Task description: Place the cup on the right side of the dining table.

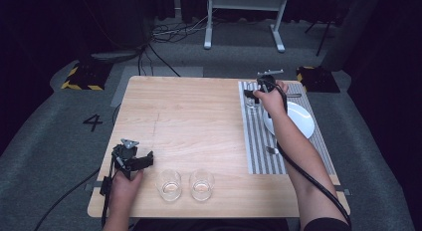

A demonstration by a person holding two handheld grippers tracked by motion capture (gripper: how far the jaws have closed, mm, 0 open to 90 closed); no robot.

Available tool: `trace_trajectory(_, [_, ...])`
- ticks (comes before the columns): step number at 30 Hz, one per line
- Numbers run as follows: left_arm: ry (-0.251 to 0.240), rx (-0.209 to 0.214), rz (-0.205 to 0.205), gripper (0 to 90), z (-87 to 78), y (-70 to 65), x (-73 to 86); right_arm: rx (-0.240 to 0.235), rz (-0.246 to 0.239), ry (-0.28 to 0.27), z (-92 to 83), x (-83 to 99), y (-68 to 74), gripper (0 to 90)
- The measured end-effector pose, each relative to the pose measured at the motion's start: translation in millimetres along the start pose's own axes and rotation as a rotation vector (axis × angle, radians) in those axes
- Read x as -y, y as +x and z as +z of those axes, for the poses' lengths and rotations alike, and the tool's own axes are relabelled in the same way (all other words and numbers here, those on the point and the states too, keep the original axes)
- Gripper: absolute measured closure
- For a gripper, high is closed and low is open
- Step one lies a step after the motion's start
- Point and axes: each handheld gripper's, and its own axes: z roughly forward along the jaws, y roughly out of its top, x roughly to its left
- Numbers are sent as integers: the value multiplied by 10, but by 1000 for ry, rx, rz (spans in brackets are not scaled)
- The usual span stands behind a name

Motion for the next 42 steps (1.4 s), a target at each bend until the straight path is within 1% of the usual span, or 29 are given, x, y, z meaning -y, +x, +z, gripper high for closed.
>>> trace_trajectory(5, [1, 0, -1, 148, 0, -1, 0, 9, 23, -4, 45, 39, -33, 178])
trace_trajectory(10, [1, 0, -1, 148, -1, -1, 0, 17, 10, -19, 83, 66, -40, 178])
trace_trajectory(19, [1, 0, -1, 148, 0, -1, 0, 10, 10, -11, 158, 138, -13, 178])
trace_trajectory(22, [1, 0, -1, 148, 0, -1, 0, 6, 20, -11, 155, 144, -25, 178])
trace_trajectory(24, [1, 0, -1, 148, -1, -1, 0, -3, 32, -2, 151, 144, -44, 177])
trace_trajectory(28, [1, 0, -1, 148, -1, -1, 0, -18, 25, 6, 148, 137, -60, 174])
trace_trajectory(31, [1, 0, -1, 148, -1, -1, 0, -24, 28, -4, 135, 140, -66, 172])
trace_trajectory(34, [1, 0, -1, 148, -1, -1, 0, -25, 26, -11, 117, 141, -69, 172])
trace_trajectory(39, [1, 0, -1, 148, 0, -1, 0, -20, 5, -14, 51, 128, -68, 166])
trace_trajectory(42, [1, 0, 0, 148, 0, 0, 0, -22, 20, -11, -13, 133, -67, 160])
